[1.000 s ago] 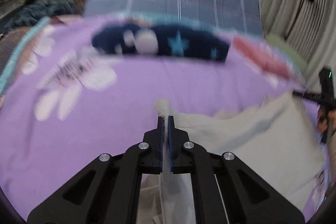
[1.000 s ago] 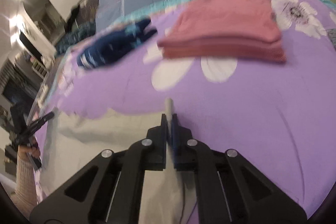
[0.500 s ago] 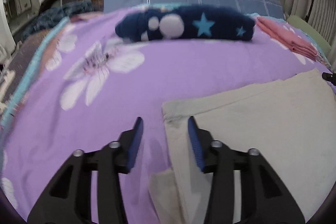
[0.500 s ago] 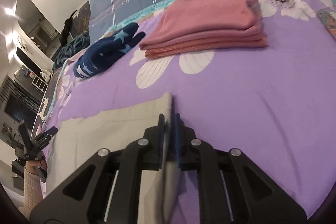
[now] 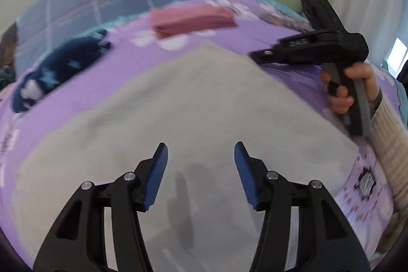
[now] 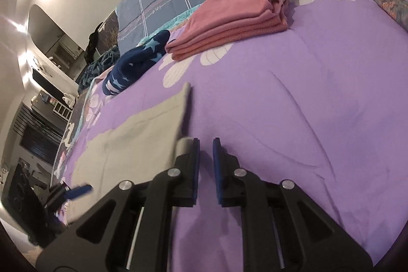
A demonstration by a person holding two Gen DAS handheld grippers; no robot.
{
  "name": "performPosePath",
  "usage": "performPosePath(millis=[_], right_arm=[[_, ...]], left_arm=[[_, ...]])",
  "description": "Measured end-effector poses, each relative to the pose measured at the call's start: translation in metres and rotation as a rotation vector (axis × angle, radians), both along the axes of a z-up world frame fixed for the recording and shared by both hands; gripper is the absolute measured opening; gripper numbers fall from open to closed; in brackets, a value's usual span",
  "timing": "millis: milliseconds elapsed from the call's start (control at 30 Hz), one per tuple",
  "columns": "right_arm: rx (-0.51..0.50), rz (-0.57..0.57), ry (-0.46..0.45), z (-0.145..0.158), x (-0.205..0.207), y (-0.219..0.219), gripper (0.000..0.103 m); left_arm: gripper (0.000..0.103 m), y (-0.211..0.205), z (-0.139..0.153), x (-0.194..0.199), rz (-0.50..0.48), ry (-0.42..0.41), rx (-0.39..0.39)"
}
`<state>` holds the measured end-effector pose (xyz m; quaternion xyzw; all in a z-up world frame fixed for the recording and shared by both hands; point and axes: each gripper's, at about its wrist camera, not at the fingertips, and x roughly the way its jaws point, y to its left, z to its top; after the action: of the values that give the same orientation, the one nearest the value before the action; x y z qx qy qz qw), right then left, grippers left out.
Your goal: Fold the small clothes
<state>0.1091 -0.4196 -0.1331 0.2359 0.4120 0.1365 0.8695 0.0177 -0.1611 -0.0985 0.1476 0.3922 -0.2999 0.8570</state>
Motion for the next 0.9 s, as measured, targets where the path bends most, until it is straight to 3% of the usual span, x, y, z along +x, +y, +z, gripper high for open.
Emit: performPosePath(millis=[100,200,267,367,433,500,667,700,733,767,800,900], right_arm=[[-0.021,0.015,-0.009,-0.004,-0.003,0.002,0.009],[-0.011,0.036,-0.018,-0.002,-0.007,0.000,0.009],[0.003,0.047,-0.021,-0.003,-0.009,0.000,0.009],[0.009,0.069,-0.024,-0.003,-0.010,0.001,0.010],[0.004,0.072,-0.027,-0.003,-0.011,0.002,0.010],[0.012,0.074,-0.031,-0.003,-0.012,0.001,0.012],[0.035,0.075,-0.026,-0.003,-0.013,-0.002,0.012],[0.042,0.075,-0.026,-0.003,-0.014,-0.002,0.012],[0.050,0.076,-0.027,-0.003,-0.014,-0.002,0.012],[0.060,0.078,-0.029,-0.002,-0.015,-0.003,0.012],[0.071,0.080,-0.032,-0.001,-0.016,-0.005,0.012],[0.086,0.085,-0.035,0.001,-0.017,-0.007,0.012]], left_arm=[[0.055,-0.020,-0.013,0.005,0.014,-0.006,0.051],[0.055,-0.019,-0.017,0.014,0.043,0.025,0.022],[0.056,-0.024,-0.019,0.014,0.032,0.012,0.042],[0.075,-0.026,-0.027,0.016,0.052,-0.017,0.098],[0.085,-0.018,-0.030,0.025,0.081,0.017,0.064],[0.102,-0.008,-0.034,0.036,0.141,0.064,0.030],[0.102,-0.023,-0.036,0.026,0.172,-0.034,0.132],[0.092,-0.023,-0.033,0.026,0.178,-0.028,0.125],[0.076,-0.020,-0.028,0.027,0.175,0.029,0.058],[0.043,-0.015,-0.020,0.026,0.174,0.100,-0.039],[0.020,-0.017,-0.008,0.023,0.160,0.144,-0.124],[0.016,-0.054,0.008,-0.001,-0.017,0.200,-0.143]])
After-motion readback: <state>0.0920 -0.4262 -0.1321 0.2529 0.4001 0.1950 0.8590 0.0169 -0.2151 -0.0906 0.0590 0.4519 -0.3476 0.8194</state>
